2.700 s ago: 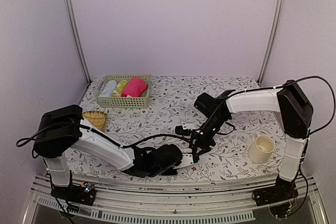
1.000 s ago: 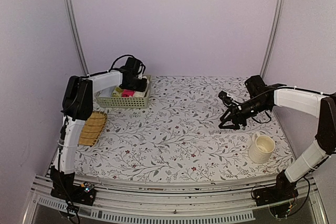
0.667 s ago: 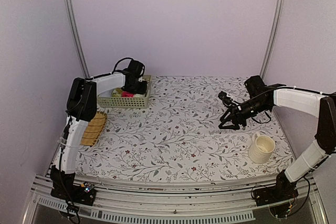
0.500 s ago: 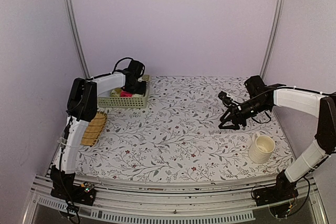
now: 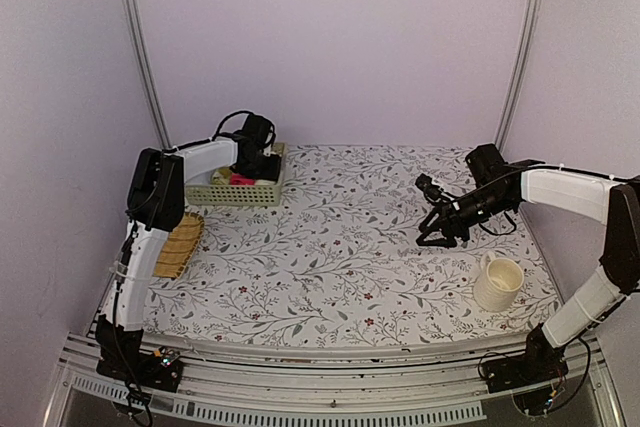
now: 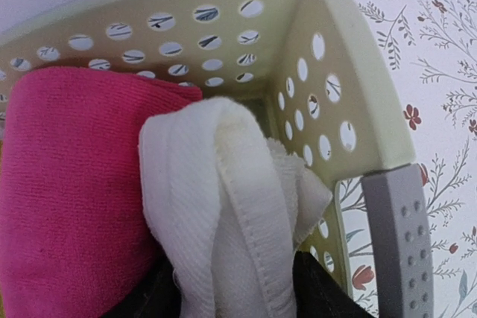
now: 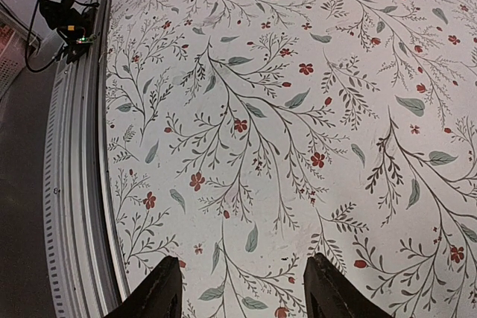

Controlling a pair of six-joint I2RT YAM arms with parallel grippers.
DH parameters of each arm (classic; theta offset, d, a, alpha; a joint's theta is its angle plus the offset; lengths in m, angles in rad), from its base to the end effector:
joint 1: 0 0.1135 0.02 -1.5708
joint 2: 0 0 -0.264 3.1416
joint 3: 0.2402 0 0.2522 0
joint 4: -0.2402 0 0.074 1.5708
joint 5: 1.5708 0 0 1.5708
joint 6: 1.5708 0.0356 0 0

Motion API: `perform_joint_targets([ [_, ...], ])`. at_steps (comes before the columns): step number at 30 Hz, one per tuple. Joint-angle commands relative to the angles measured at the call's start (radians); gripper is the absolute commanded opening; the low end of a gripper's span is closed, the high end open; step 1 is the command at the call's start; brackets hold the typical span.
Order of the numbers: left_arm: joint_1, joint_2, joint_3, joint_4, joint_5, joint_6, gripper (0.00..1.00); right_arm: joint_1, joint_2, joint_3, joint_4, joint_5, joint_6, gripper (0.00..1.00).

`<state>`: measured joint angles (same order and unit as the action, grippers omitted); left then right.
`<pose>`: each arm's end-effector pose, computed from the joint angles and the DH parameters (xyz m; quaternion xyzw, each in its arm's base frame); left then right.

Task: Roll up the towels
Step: Place the towel in the bin.

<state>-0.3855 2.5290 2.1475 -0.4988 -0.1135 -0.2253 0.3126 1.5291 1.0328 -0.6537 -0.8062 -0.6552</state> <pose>0.5161 -0.2051 0.1455 0.0560 0.9380 -0.0507 0.3383 0.2712 0.1146 0.2233 -0.4910 0.7582 0.3453 0.2547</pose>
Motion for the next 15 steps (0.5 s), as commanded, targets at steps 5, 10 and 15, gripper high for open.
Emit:
perform_joint_targets([
  [5, -0.006, -0.058, -0.011, -0.049, 0.054, 0.004, 0.59, -0.005, 0.003, 0.0, -0.011, -0.01, -0.014, 0.59],
  [10, -0.007, -0.106, -0.016, -0.082, 0.053, 0.001, 0.98, -0.006, -0.003, -0.001, -0.011, -0.008, -0.013, 0.59],
  [15, -0.017, -0.185, -0.052, -0.087, 0.069, 0.008, 0.98, -0.005, -0.012, 0.01, -0.009, 0.003, -0.008, 0.59],
])
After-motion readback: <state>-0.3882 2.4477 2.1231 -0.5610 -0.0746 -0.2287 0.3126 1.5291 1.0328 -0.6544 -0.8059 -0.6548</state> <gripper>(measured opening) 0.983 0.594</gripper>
